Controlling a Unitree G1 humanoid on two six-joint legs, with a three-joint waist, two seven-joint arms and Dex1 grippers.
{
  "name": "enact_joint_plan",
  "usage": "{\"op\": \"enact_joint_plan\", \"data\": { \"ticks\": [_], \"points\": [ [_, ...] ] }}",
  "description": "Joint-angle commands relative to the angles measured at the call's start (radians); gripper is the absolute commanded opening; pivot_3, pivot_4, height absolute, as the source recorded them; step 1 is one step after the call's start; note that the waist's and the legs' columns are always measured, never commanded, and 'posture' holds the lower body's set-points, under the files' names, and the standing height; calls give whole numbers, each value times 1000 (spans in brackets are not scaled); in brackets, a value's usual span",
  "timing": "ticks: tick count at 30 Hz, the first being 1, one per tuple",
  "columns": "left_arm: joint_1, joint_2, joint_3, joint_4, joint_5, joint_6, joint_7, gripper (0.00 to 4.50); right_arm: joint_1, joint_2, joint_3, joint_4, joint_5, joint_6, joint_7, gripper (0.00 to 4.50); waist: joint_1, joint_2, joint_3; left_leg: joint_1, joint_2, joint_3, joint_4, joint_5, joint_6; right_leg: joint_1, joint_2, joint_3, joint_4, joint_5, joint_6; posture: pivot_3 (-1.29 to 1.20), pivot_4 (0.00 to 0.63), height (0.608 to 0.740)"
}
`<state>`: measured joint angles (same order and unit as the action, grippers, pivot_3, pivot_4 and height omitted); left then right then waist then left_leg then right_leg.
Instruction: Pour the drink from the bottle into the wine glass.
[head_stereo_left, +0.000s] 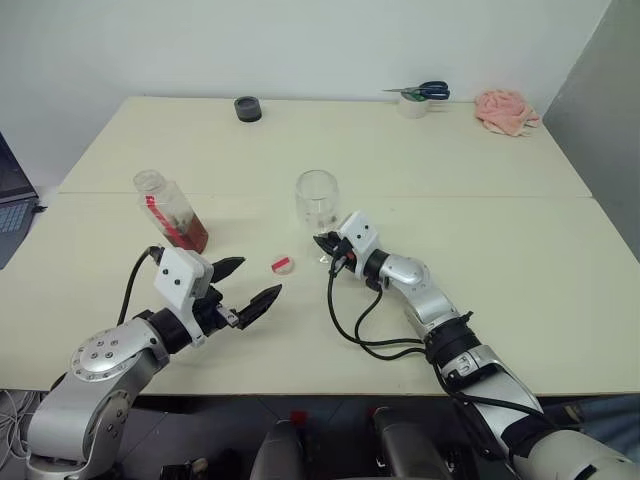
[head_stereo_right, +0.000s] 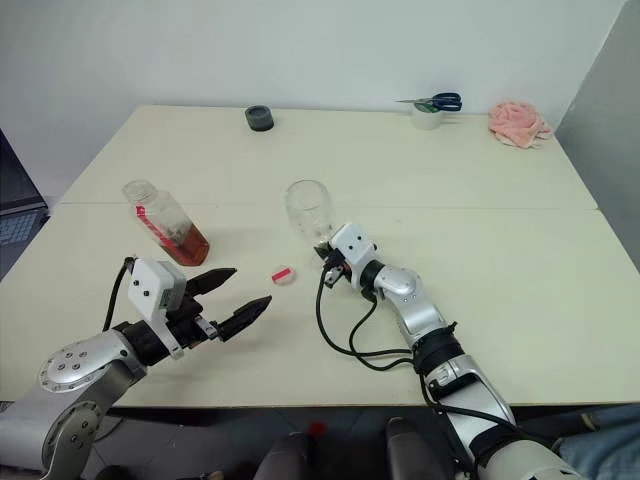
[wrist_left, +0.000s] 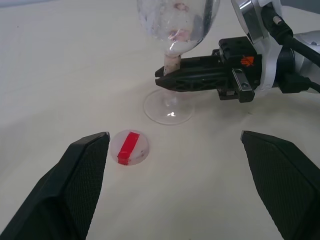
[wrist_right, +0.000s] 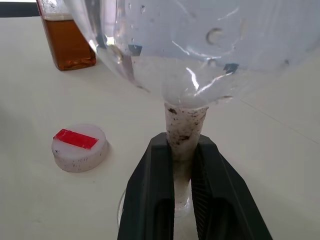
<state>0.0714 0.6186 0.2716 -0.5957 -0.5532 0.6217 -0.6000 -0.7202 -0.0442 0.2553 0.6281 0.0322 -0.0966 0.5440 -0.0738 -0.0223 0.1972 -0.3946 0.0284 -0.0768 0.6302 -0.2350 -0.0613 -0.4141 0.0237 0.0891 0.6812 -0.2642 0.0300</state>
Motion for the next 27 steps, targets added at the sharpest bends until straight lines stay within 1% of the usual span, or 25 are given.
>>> {"op": "enact_joint_plan", "data": {
  "ticks": [1,2,4,11,12,15,19,21,23,25,27],
  "points": [
    [-9,14,20,-20,-9,-9,2,4500,1,2,-9,5,-14,22,4,897,0,0,0,0,0,0,0,0,0,0,0,0,0,0,0,0,150,740],
    [-10,15,19,-19,-9,-9,3,4500,2,1,-12,2,-14,25,5,1144,0,0,0,0,0,0,0,0,0,0,0,0,0,0,0,0,150,740],
    [-10,18,22,-18,-9,-9,2,4500,3,1,-17,-5,-16,32,6,1830,-1,0,0,0,0,0,0,0,0,0,0,0,0,0,0,0,150,740],
    [-15,14,13,-6,-2,-14,7,4500,20,-15,-19,-58,-19,58,12,4335,-1,0,0,-1,0,0,0,0,0,0,0,0,0,0,-1,0,150,740],
    [-14,12,12,-3,0,-16,9,4500,29,-24,-19,-84,-16,69,18,4476,-1,0,0,-1,0,0,0,0,0,0,0,0,0,0,-1,0,150,740],
    [-3,0,18,11,6,-24,17,4500,69,-63,-22,-195,-8,127,45,4476,0,0,0,-1,0,0,0,0,0,0,0,0,-1,0,0,0,150,740],
    [25,-56,80,56,25,-76,74,4500,154,-171,-19,-417,21,267,134,4476,3,0,0,-1,-1,0,0,0,0,0,-1,0,-1,0,0,0,150,740],
    [57,-99,129,73,30,-107,114,4500,200,-266,-40,-553,65,362,211,4476,9,0,0,-1,0,0,0,0,0,0,-1,0,-1,0,0,0,150,740],
    [106,-152,166,71,40,-146,154,4500,225,-411,-92,-672,130,437,324,4476,11,0,0,-2,-1,0,0,0,0,0,-1,0,-1,-1,2,0,150,740],
    [144,-185,182,76,60,-182,175,4500,205,-517,-157,-737,208,522,391,4476,14,0,0,-2,-2,1,0,0,0,0,-3,1,-2,-1,2,0,150,740],
    [167,-198,194,95,76,-212,181,4500,146,-593,-215,-751,274,603,432,4476,13,-1,1,-2,-2,2,1,0,0,0,-3,1,-2,-1,3,0,150,740]
  ]
}}
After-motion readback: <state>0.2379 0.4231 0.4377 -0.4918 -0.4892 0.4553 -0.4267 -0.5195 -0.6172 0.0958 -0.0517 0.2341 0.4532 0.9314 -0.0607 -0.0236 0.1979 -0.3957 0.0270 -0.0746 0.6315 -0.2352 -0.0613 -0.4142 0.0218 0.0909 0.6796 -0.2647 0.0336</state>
